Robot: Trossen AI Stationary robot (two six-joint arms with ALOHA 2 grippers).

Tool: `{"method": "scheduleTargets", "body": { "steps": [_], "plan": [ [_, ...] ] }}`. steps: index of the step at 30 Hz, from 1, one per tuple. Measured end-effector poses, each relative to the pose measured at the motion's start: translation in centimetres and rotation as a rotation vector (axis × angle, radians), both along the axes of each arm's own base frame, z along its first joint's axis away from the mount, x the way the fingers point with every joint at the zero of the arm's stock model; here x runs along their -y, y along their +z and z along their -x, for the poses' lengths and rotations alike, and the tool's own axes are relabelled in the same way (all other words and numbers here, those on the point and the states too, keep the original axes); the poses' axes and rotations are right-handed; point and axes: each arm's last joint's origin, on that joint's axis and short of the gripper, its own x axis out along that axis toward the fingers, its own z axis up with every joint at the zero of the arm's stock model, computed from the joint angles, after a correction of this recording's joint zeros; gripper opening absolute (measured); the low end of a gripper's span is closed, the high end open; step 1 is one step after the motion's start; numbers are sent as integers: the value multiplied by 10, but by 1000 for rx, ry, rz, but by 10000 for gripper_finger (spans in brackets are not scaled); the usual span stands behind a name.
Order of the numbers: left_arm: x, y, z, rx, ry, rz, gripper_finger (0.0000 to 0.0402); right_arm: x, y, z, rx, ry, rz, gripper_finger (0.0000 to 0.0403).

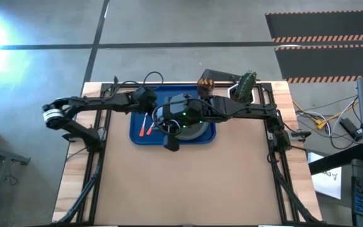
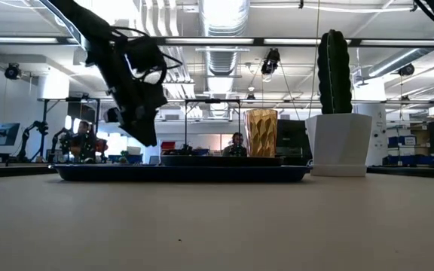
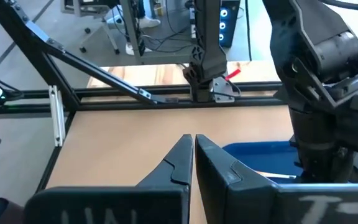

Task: Pick and place plate/cup/fork/spoon on tray
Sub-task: Adjust the orange spoon on the blue tray

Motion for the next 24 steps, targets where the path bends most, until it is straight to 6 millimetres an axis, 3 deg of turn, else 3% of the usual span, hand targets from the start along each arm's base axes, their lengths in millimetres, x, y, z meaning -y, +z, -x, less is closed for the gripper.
{"method": "scheduleTargets", "body": {
  "steps": [24],
  "plan": [
    [-22,-21,-27,-8,-86,39,113,2,0,0,-3,-80,-17,9]
  ]
}}
